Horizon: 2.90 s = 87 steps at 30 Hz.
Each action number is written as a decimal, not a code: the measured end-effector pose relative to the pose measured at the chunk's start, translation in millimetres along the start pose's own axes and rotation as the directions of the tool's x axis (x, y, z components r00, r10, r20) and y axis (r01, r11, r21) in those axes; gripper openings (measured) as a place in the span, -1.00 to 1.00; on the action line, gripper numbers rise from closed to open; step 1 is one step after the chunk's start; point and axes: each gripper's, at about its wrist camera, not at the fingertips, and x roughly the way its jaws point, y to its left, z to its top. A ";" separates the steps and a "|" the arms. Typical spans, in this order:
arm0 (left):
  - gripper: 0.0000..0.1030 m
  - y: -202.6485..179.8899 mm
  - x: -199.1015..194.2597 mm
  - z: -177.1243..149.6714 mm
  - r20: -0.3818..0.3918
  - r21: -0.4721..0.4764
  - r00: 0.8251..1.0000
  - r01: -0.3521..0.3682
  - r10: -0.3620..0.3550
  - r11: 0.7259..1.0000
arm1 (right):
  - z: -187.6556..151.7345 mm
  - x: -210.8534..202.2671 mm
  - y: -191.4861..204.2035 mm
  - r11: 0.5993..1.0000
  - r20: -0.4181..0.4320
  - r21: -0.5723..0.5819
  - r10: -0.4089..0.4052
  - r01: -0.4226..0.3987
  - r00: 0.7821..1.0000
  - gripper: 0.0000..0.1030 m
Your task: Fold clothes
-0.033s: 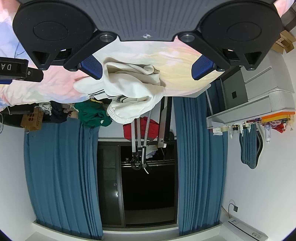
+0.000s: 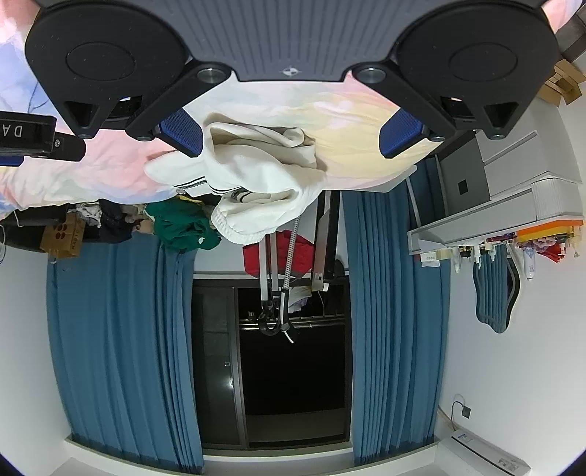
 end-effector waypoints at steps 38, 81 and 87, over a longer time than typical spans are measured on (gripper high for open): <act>1.00 4.7 10.0 -4.5 -0.043 -0.005 0.999 0.005 -0.005 1.000 | 1.4 1.8 -0.7 1.000 -0.017 0.014 0.015 -0.014 1.000 0.88; 1.00 -117.5 457.7 88.8 -0.253 0.129 0.967 0.023 0.010 0.991 | -24.5 73.1 -76.0 0.942 -0.166 0.330 0.005 0.051 0.986 0.88; 0.76 -118.4 503.4 95.2 -0.296 0.106 0.955 0.001 0.031 0.994 | -34.6 89.7 -77.2 0.935 -0.207 0.350 0.015 0.060 0.978 0.88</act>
